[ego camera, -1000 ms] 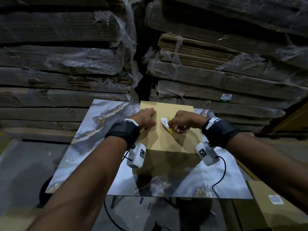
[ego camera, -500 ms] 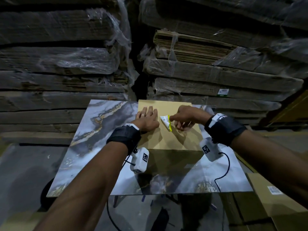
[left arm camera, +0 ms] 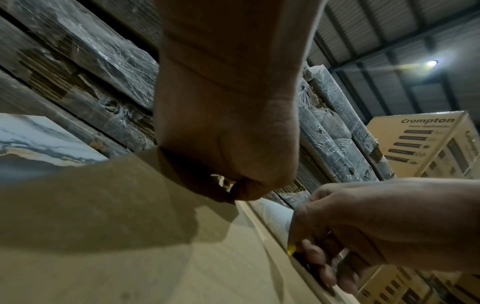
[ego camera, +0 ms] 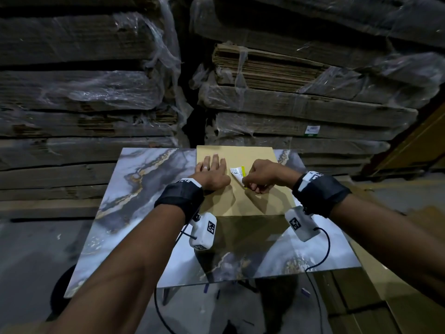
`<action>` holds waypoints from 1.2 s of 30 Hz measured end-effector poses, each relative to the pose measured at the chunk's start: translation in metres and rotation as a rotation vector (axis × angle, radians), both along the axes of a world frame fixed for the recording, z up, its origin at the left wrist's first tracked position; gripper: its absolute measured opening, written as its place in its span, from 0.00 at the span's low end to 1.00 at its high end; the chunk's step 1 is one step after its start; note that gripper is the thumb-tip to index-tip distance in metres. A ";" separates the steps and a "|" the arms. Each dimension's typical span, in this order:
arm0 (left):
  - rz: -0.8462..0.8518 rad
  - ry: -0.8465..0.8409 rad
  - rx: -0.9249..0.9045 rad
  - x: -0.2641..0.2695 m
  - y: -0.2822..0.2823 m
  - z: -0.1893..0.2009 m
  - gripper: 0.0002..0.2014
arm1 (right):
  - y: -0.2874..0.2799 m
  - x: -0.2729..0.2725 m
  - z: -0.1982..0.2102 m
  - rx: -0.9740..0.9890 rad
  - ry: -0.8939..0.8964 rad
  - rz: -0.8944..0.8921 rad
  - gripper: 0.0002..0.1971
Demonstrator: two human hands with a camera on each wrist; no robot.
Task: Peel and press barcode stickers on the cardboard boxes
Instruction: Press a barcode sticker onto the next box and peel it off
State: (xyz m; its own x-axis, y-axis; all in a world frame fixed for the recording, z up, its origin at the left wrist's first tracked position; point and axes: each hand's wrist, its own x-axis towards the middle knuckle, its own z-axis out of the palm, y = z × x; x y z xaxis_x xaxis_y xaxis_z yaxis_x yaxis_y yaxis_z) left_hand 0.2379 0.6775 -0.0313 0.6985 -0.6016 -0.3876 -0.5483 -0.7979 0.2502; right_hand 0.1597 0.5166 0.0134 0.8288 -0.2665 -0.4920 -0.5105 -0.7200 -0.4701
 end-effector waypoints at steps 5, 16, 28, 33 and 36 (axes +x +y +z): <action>-0.009 0.005 0.007 0.001 0.000 0.001 0.34 | 0.005 0.003 0.004 0.170 -0.019 -0.047 0.16; 0.000 0.011 0.011 0.003 -0.002 -0.002 0.35 | -0.003 0.000 0.000 -0.004 -0.005 -0.122 0.16; 0.014 0.003 -0.020 0.000 -0.002 -0.001 0.34 | -0.005 0.002 -0.001 0.220 -0.086 -0.024 0.13; 0.032 -0.015 -0.034 -0.001 -0.002 -0.003 0.34 | -0.015 0.007 0.001 0.382 -0.272 -0.066 0.12; 0.031 -0.016 -0.052 -0.004 -0.002 -0.002 0.33 | -0.026 0.008 0.005 0.441 -0.411 -0.118 0.11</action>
State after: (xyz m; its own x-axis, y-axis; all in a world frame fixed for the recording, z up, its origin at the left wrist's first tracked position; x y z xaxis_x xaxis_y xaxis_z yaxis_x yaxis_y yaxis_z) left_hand 0.2337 0.6758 -0.0332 0.7230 -0.5982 -0.3456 -0.5274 -0.8011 0.2832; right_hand 0.1677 0.4905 0.0185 0.9514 -0.2118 -0.2235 -0.2888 -0.3622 -0.8862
